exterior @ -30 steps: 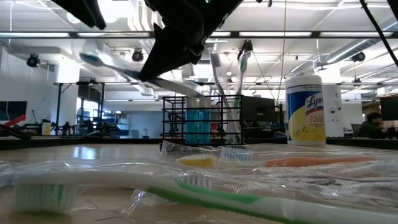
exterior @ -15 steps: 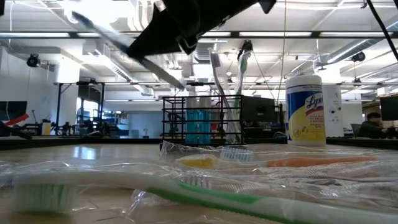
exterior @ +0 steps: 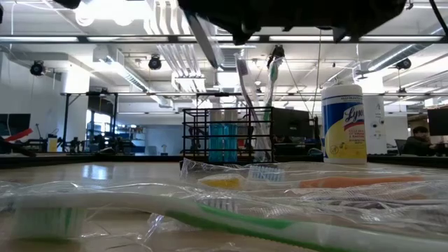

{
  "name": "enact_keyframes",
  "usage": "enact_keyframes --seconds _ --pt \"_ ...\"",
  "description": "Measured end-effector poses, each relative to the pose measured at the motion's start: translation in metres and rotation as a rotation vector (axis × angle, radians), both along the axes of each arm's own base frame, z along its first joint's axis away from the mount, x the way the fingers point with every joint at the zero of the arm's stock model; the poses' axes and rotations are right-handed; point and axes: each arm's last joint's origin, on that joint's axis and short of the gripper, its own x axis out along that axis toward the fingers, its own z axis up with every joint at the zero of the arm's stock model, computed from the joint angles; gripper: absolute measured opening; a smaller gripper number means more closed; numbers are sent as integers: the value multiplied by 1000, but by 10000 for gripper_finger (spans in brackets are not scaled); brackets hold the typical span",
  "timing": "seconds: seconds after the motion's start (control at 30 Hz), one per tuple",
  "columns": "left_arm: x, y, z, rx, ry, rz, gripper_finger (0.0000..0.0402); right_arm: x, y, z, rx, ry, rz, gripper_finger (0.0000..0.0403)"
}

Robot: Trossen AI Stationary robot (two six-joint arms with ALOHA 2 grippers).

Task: Pick & Place toothbrushing station
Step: Put the top left blue toothbrush into the wire organizer

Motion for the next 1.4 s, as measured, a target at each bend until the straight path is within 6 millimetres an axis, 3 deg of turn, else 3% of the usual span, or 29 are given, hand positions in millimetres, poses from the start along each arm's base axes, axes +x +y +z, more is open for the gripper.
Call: enact_keyframes --seconds 0.3,0.53,0.67,1.27,1.4 --pt "20 8 -12 -45 -28 -54 202 -1 2 3 -24 -47 3 18" --pt "45 10 -12 -58 -23 -28 202 -1 1 4 -24 -47 2 18" --pt "54 9 -10 -47 -35 -107 202 -1 1 4 -24 -47 2 18" --pt "86 7 -10 -35 2 -109 201 -2 4 5 -47 -62 4 18" --pt "88 7 -8 -36 -8 -106 176 -2 4 5 -46 -62 4 18"
